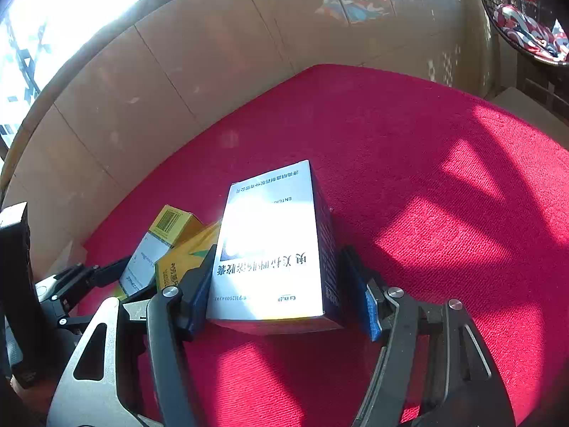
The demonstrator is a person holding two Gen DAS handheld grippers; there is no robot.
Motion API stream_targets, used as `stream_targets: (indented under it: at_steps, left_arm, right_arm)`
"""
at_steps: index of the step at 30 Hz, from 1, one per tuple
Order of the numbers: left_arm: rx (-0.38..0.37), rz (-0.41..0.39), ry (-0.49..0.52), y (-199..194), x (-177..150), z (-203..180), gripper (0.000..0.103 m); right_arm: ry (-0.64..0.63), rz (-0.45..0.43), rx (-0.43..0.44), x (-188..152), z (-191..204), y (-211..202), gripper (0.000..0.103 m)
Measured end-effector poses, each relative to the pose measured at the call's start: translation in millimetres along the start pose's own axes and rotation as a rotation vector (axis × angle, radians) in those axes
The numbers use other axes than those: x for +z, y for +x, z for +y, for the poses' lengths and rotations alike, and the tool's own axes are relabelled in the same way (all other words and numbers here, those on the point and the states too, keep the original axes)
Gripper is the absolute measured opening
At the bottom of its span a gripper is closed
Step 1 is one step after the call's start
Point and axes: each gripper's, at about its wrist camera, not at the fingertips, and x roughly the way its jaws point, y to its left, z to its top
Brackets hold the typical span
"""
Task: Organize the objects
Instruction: 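Grasp the yellow Glucophage box with the left tool while the right tool grasps the white-blue box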
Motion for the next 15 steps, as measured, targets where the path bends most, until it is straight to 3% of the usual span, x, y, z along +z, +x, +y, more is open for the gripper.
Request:
stream_targets:
  at_steps: [7, 15]
  left_arm:
    - [-0.029, -0.147, -0.101, -65, -18, 5, 0.057]
    - [-0.041, -0.309, -0.174, -142, -43, 13, 0.057]
  right_arm:
    - [-0.023, -0.042, 0.023, -2, 8, -20, 0.053]
    - [-0.05, -0.175, 0.101, 4, 22, -94, 0.053]
